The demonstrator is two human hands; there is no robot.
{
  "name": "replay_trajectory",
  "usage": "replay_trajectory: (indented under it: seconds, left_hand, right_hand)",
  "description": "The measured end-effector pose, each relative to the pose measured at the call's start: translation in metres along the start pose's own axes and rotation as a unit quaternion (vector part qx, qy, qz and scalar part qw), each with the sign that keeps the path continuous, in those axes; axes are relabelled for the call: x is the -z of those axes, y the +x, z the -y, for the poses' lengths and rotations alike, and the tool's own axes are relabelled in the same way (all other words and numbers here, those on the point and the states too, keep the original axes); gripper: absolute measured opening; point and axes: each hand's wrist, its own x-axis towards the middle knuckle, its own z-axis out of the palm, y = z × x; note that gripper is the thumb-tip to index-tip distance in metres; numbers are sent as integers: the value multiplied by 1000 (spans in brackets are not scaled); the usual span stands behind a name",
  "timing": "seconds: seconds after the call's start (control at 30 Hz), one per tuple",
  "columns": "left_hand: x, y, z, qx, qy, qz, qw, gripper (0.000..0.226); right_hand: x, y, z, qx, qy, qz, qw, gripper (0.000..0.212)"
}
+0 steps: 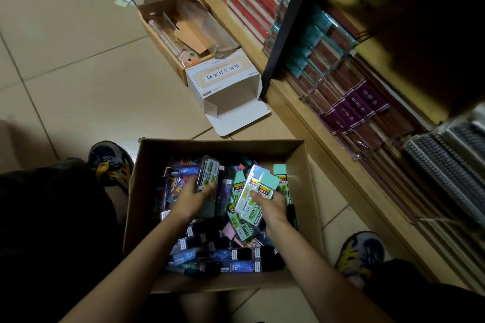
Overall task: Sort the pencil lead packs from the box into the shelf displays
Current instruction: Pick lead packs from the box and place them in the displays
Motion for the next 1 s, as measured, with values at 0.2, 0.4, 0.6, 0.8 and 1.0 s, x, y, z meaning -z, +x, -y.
replay_trajectory:
  seconds: [0.2, 0.4, 0.6, 0.8, 1.0]
  left_hand:
    - [-16, -40, -12, 34, -121, 75, 989, 23]
    - [-38, -78, -56, 40, -249, 164, 954, 31]
    - [-41, -115, -108, -64, -198, 225, 952, 48]
    - [-47, -141, -156, -133, -141, 250, 949, 44]
    - [-70, -163, -197, -147, -146, 311, 928, 38]
  right_hand:
    - [26, -37, 30, 59, 42, 92, 993, 30]
    - [35, -90, 70, 110, 69, 166, 977, 30]
    - [48, -137, 106, 160, 108, 161, 968, 24]
    - [65, -172, 139, 211, 61, 150, 964, 22]
    - [122, -211, 183, 252, 11, 133, 958, 29]
